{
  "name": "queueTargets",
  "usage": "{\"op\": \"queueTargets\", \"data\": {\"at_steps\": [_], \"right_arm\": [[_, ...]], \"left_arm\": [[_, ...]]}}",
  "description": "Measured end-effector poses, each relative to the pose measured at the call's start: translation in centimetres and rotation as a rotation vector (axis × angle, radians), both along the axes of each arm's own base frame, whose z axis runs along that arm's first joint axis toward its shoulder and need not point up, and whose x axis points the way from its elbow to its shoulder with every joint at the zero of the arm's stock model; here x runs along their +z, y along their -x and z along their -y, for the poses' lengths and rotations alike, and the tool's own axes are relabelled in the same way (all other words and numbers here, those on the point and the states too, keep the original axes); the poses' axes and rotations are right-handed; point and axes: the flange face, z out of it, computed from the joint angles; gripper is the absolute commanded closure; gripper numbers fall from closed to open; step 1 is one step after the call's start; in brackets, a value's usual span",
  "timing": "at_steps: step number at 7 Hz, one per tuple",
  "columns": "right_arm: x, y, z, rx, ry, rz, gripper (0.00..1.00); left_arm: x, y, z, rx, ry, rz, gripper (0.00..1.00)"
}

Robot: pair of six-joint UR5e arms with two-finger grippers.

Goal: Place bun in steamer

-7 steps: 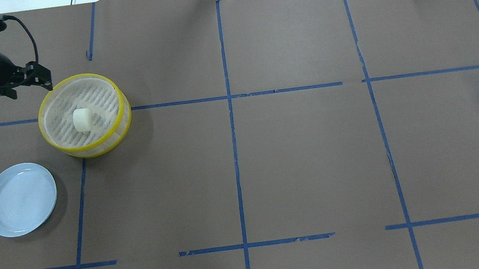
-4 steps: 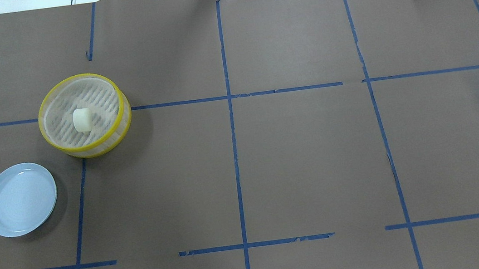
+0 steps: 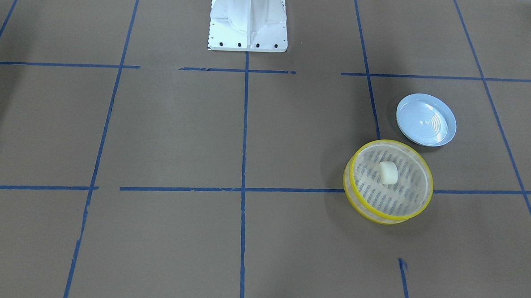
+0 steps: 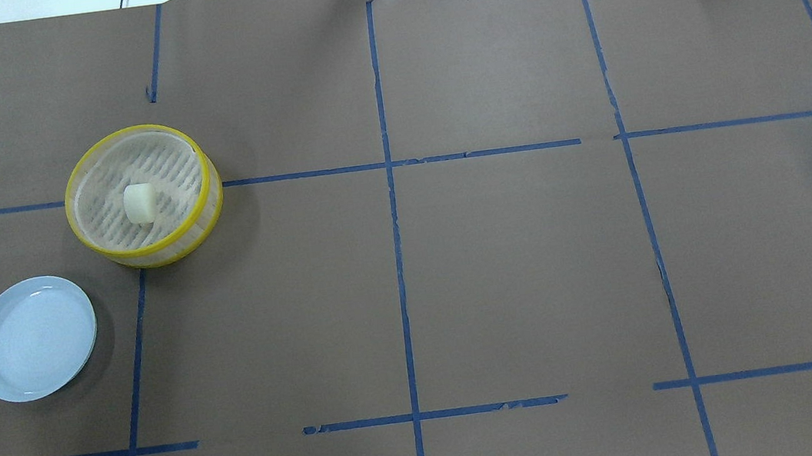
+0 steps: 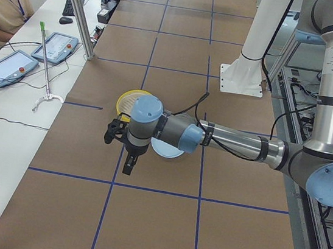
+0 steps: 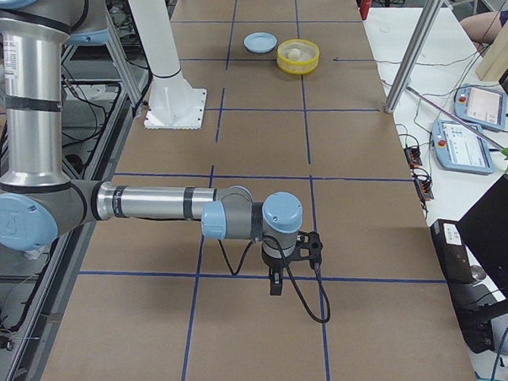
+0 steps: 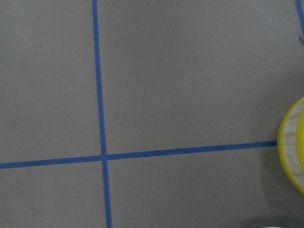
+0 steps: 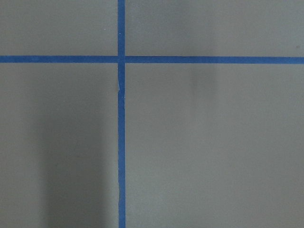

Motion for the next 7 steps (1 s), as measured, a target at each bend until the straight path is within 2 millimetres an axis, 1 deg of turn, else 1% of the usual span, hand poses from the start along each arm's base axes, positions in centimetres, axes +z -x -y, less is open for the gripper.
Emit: {"op": "queueTargets", "data": {"at_steps": [1,3,5,7], "right_arm": [[0.0,0.0,0.0,0.0,0.0,0.0,0.0],[0.0,0.0,0.0,0.0,0.0,0.0,0.0],[0.0,0.0,0.0,0.0,0.0,0.0,0.0],[0.0,0.0,0.0,0.0,0.0,0.0,0.0]], "left_arm": [[1.1,0.7,-1.1,0.0,0.032,-0.003,0.0],[2.1,0.9,-2.6,-0.002,0.064,-0.007,0.0],[2.7,0.8,-3.5,0.002,0.075,-0.022,0.0],[3.4,0.1,-5.4,0.02,0.095,-0.106,0.0]]}}
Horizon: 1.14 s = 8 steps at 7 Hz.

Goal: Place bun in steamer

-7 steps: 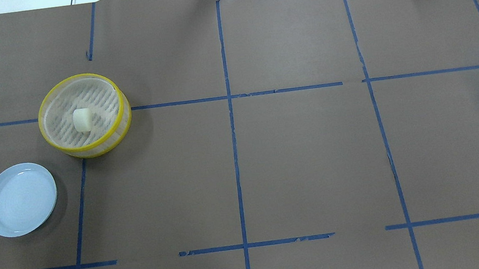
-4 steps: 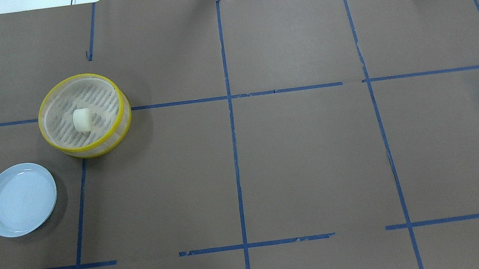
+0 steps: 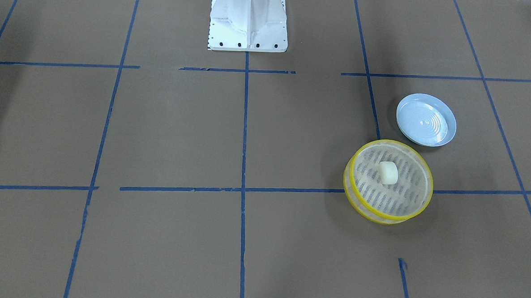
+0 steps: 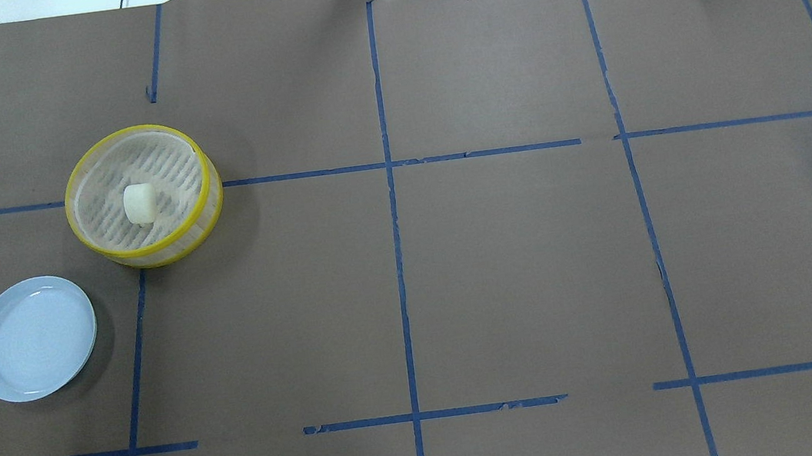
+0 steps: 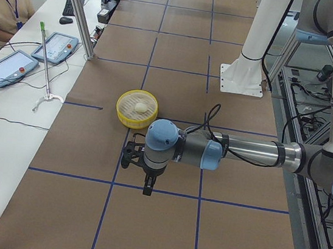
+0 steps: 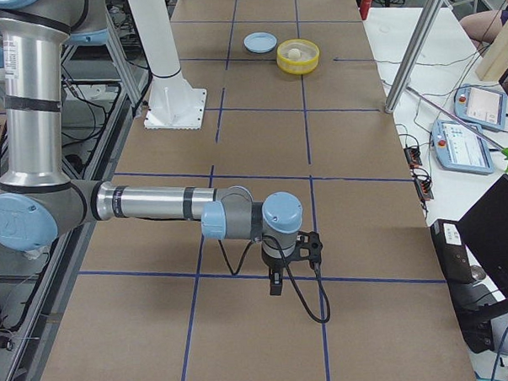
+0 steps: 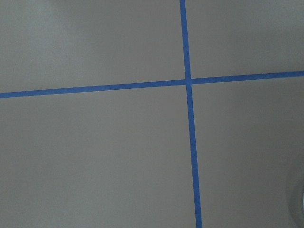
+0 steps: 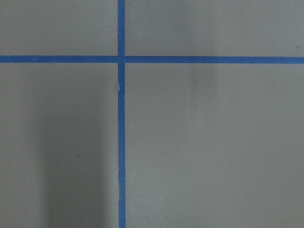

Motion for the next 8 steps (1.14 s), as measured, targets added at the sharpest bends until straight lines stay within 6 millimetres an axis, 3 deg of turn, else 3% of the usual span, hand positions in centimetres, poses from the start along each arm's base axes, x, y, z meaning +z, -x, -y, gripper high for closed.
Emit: {"op": "queueTargets", "data": {"at_steps": [3,7,8], "right_arm": [[0.0,0.0,0.0,0.0,0.0,0.0,0.0],[0.0,0.0,0.0,0.0,0.0,0.0,0.0],[0.0,0.0,0.0,0.0,0.0,0.0,0.0]], "left_arm": [[0.3,-0.4,-1.3,0.005,0.024,-0.039,0.0],[-2.9,-0.3,-0.6,0.002,0.096,-0.038,0.0],[-3.8,-0.2,0.5,0.002,0.082,-0.038,0.0]]}}
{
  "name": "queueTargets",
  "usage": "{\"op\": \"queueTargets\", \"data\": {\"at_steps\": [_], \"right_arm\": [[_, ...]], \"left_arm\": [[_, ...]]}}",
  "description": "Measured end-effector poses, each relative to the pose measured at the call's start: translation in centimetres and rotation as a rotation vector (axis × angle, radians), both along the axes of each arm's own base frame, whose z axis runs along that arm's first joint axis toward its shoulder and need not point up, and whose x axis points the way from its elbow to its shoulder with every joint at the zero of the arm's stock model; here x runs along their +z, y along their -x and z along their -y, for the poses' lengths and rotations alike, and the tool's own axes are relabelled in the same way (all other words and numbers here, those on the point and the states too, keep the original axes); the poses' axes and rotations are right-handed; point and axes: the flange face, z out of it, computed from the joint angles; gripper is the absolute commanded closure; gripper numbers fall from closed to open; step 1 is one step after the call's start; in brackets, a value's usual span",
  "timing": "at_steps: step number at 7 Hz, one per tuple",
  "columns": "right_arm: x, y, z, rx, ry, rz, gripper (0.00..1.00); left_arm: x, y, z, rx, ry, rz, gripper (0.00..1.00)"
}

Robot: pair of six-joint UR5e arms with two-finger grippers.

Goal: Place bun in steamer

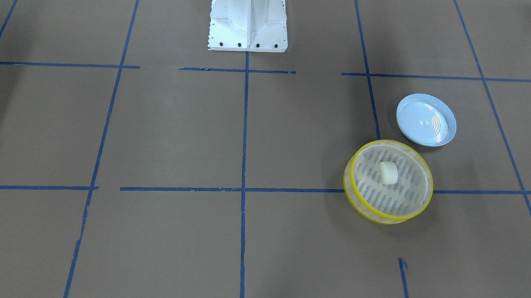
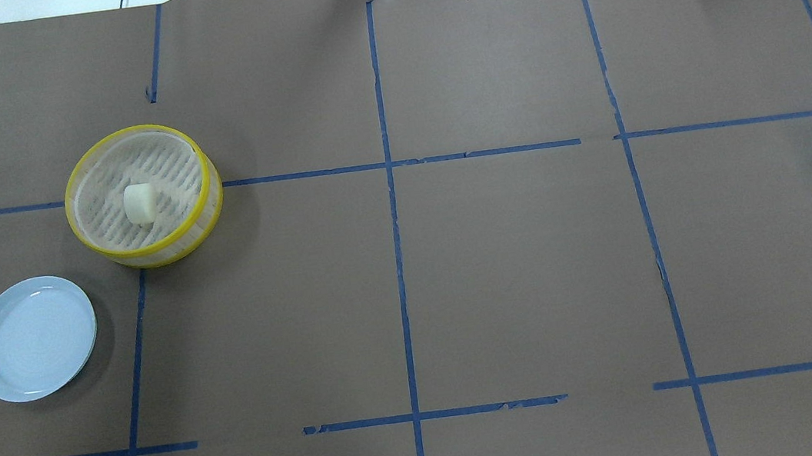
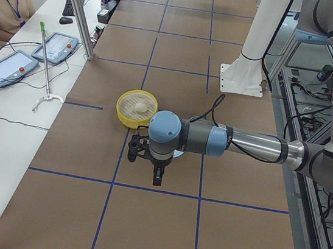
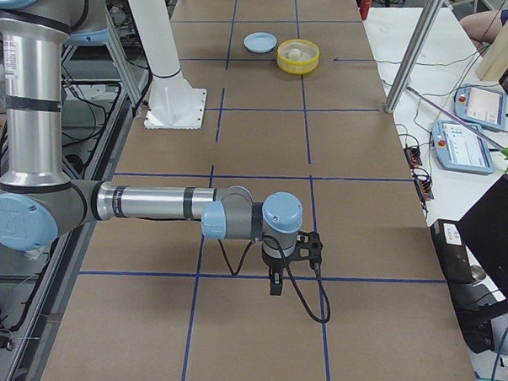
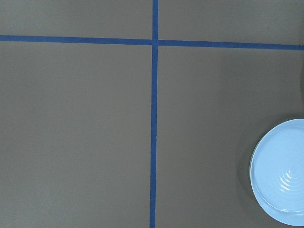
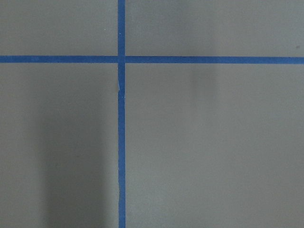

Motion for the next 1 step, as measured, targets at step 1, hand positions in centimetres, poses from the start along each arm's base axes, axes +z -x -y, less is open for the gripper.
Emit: {"op": "queueTargets", "data": {"at_steps": [1], "right_arm": [[0.0,0.0,0.0,0.0,0.0,0.0,0.0]], "left_arm": [[-1.08,0.08,1.48,0.0,-0.024,0.001,0.0]]}}
